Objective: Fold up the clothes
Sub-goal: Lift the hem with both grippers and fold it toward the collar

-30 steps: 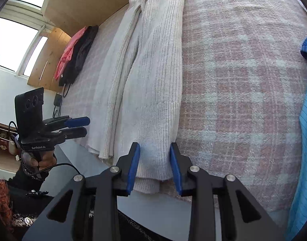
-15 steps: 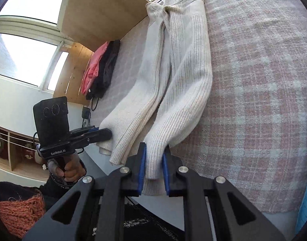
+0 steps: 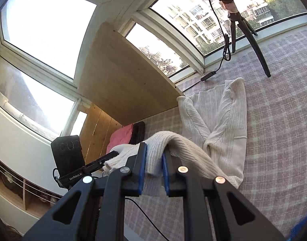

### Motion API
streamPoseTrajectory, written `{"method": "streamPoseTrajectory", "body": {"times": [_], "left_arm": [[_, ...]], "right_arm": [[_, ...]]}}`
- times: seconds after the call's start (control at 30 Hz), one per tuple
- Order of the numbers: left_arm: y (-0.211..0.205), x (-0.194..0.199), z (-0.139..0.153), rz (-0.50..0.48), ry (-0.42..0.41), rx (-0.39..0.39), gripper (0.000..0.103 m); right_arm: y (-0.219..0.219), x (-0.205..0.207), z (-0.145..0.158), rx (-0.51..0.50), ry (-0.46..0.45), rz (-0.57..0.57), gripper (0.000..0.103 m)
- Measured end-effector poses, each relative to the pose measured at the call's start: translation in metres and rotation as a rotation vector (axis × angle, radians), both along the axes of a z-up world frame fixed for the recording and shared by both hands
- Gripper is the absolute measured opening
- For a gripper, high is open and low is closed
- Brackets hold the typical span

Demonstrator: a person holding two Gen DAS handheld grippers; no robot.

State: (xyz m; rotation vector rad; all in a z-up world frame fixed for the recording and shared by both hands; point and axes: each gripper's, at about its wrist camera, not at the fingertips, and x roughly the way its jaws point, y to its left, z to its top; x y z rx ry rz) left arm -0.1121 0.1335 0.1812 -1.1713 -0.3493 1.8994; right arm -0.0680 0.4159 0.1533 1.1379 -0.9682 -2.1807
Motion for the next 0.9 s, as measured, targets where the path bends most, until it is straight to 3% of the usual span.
{"method": "streamPoseTrajectory", "body": {"times": [0.33, 0.43, 0.5, 0.57, 0.6, 0.67, 0.7, 0.8, 0.9], "left_arm": [[0.041, -0.101, -0.099, 0.016, -0.170, -0.108, 0.012], [0.057, -0.124, -0.128, 0.006, -0.210, -0.153, 0.014], [0.058, -0.137, -0.138, 0.023, -0.262, -0.127, 0.014], [0.049, -0.148, -0.138, 0.045, -0.316, -0.052, 0.018], [0.043, -0.151, -0.135, 0.061, -0.315, -0.024, 0.027], [0.030, -0.143, -0.118, 0.077, -0.220, -0.020, 0.042], [0.023, -0.138, -0.109, 0.082, -0.167, -0.023, 0.048], [0.017, -0.121, -0.094, 0.067, -0.028, -0.079, 0.051], [0.036, -0.113, -0.106, 0.020, -0.003, -0.145, 0.051]], "right_arm": [[0.024, -0.103, -0.123, -0.052, -0.258, -0.078, 0.014], [0.031, -0.126, -0.147, -0.087, -0.328, -0.061, 0.018], [0.040, -0.135, -0.155, -0.155, -0.365, -0.050, 0.023], [0.053, -0.133, -0.148, -0.209, -0.306, -0.041, 0.030], [0.059, -0.129, -0.141, -0.210, -0.261, -0.038, 0.037], [0.069, -0.119, -0.125, -0.177, -0.169, -0.024, 0.040], [0.072, -0.115, -0.118, -0.149, -0.129, -0.009, 0.040], [0.065, -0.109, -0.103, 0.046, -0.028, 0.029, 0.040], [0.041, -0.119, -0.104, 0.178, 0.011, 0.112, 0.040]]}}
